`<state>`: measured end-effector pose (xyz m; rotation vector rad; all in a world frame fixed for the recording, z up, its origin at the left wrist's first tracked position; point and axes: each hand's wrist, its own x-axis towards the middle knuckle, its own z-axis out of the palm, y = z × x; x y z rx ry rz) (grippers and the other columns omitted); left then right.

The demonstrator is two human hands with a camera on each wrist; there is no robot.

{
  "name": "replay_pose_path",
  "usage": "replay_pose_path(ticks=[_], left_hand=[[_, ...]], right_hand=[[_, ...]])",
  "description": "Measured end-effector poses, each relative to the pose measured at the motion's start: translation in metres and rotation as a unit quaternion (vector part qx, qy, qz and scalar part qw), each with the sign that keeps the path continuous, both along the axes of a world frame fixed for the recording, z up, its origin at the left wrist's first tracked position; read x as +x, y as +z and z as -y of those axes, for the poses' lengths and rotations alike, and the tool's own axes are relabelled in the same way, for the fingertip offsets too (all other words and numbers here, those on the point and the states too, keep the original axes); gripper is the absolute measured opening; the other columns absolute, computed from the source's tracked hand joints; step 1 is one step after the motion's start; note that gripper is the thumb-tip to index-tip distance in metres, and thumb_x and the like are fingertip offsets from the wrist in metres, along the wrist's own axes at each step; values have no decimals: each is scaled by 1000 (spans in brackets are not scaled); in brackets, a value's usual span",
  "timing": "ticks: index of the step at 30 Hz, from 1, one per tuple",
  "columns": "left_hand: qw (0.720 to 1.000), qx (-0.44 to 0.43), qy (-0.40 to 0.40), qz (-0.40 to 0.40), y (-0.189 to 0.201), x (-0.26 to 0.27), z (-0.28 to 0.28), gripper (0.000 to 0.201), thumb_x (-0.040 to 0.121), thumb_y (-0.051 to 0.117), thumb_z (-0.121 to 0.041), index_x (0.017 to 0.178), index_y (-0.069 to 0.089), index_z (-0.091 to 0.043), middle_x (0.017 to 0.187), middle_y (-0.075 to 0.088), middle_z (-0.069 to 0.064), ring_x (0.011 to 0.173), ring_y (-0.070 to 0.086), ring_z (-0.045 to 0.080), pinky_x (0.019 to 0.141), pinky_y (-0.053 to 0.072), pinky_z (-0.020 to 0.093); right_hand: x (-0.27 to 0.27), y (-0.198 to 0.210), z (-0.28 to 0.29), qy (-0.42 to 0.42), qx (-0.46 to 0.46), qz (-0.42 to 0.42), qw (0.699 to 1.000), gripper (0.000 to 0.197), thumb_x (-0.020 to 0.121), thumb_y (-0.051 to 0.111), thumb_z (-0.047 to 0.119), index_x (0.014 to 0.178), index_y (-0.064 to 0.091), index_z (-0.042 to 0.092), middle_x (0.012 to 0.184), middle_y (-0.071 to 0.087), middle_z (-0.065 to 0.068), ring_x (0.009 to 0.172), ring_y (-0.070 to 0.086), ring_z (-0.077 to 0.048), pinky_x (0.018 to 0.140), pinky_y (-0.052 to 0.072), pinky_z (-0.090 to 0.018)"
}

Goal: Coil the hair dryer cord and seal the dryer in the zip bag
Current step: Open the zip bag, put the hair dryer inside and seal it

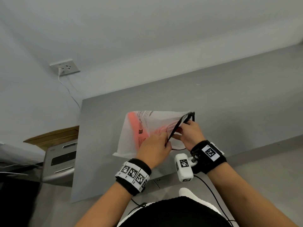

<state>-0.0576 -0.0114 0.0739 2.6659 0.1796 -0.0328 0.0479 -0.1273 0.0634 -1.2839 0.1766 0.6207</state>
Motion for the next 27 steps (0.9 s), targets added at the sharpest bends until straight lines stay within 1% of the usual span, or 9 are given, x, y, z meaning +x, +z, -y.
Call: replay_pose_path(ticks=[3,6,9,13,15,17,20,24,27], left_hand=[[998,-66,-15,-7,12,2,4,17,96,53,-24,81,55,-16,73,54,-3,63,50,17,63,44,35],[987,-137,-84,-17,29,3,13,20,96,53,-23,83,59,-10,72,58,2,67,54,23,65,45,36],[981,-152,-113,-35,38,-1,12,24,97,55,-24,80,57,-6,70,57,3,63,46,16,64,41,34],[961,-198,-147,-122,47,-9,-1,28,102,55,-31,89,64,-8,78,65,6,68,54,12,74,51,39],[963,-209,-116,-124,51,-5,-10,28,104,53,-37,94,71,-19,76,68,-4,66,61,9,75,55,35],[981,-187,-27,-37,54,9,-25,26,106,50,-36,96,72,-25,80,72,-3,66,64,9,69,55,35],[983,-138,89,86,54,41,-55,21,104,53,-27,110,71,-20,103,75,-3,91,66,7,82,44,22],[991,-108,78,-10,40,73,-70,41,105,50,-34,140,58,-13,139,64,5,126,58,19,100,37,23],[985,-151,51,-60,29,83,-71,40,106,48,-41,133,63,-16,126,68,2,117,62,19,102,41,29]], right_hand=[[1,3,-4,-12,11,-24,1000,20,92,49,-9,85,64,1,71,69,-11,59,67,-19,52,57,-30],[2,4,-5,-2,-13,-33,999,21,91,44,-13,89,63,-3,67,65,-13,55,63,-22,45,52,-23],[1,-2,-2,18,-5,-43,999,19,93,44,-10,97,61,-5,82,62,-23,63,61,-28,55,52,-28],[-4,-6,4,65,19,-30,997,15,95,52,-8,93,65,-1,70,71,-12,58,68,-23,54,56,-31],[-5,-5,7,97,16,-18,995,13,96,55,-2,101,67,0,82,71,-16,67,65,-29,64,54,-36],[-6,-3,9,122,17,-1,992,18,95,58,0,110,67,-3,92,70,-18,74,65,-29,68,56,-37],[-10,4,11,177,-2,40,983,18,96,57,-1,110,68,-1,87,73,-10,73,70,-21,62,58,-30],[-15,17,11,257,-9,100,961,15,96,59,1,103,70,8,87,76,-5,76,73,-17,65,57,-27],[-20,21,11,297,-14,133,945,17,96,59,0,108,69,4,95,75,-8,84,73,-21,72,58,-31]])
